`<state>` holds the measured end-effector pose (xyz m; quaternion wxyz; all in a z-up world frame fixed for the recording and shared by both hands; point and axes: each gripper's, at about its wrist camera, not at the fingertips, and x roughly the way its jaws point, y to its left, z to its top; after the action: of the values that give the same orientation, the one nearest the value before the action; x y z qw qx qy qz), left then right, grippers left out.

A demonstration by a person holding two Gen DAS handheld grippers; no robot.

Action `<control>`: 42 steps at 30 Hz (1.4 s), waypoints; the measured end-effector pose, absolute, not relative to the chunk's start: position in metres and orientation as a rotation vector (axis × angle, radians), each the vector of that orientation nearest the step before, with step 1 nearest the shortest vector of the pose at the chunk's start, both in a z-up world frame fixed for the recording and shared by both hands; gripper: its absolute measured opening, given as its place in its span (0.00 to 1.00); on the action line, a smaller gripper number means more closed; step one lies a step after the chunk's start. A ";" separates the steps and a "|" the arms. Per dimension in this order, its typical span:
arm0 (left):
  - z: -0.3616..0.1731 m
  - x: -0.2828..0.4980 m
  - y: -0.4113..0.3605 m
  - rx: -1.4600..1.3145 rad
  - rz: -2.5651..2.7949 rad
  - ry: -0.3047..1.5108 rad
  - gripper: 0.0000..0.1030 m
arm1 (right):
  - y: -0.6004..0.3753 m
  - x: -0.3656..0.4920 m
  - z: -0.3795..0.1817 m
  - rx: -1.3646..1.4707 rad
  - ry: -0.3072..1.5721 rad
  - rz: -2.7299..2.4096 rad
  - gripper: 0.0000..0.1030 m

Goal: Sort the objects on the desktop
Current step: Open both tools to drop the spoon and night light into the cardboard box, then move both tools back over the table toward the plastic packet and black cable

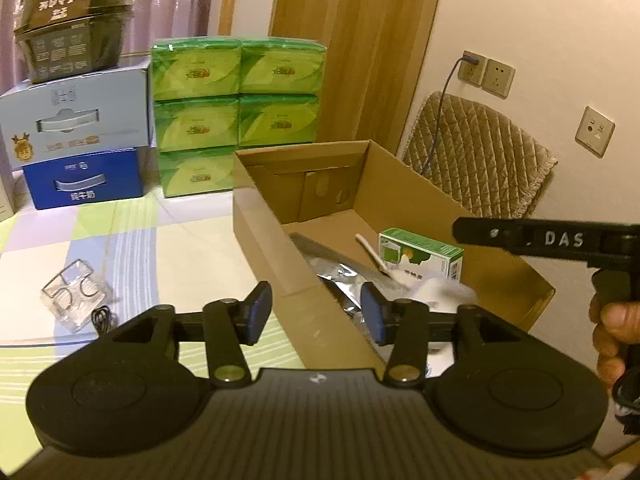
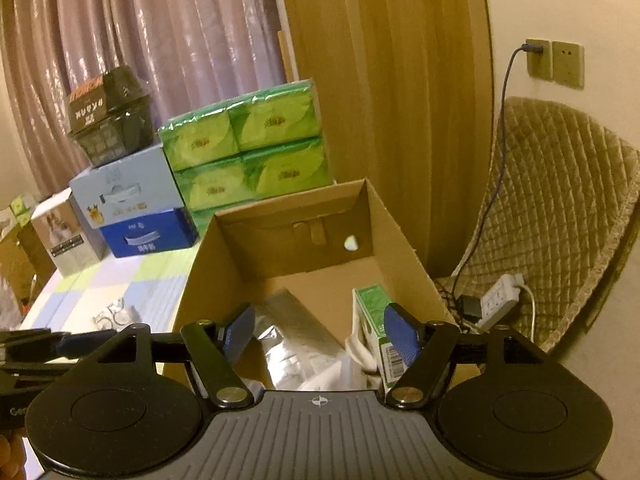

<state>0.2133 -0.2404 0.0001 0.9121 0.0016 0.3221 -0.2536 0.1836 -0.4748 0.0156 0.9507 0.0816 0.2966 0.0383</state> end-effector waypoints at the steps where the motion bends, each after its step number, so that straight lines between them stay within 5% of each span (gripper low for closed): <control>1: 0.000 0.213 -0.239 0.007 -0.521 0.665 0.44 | -0.474 0.183 0.017 0.168 0.601 0.075 0.68; 21: 0.022 0.158 -0.190 0.073 -0.453 0.680 0.79 | -0.429 0.118 0.051 0.144 0.580 0.123 0.98; 32: 0.021 0.123 -0.118 0.110 -0.356 0.686 0.98 | -0.382 0.096 0.061 0.125 0.580 0.212 0.98; 42: 0.010 0.109 -0.047 0.108 -0.242 0.722 0.99 | -0.337 0.087 0.056 0.117 0.598 0.296 0.98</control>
<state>0.1093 -0.0465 0.0095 0.9269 0.0529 0.3523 -0.1179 0.0874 -0.3370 0.0563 0.9432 0.0573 0.2934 0.1452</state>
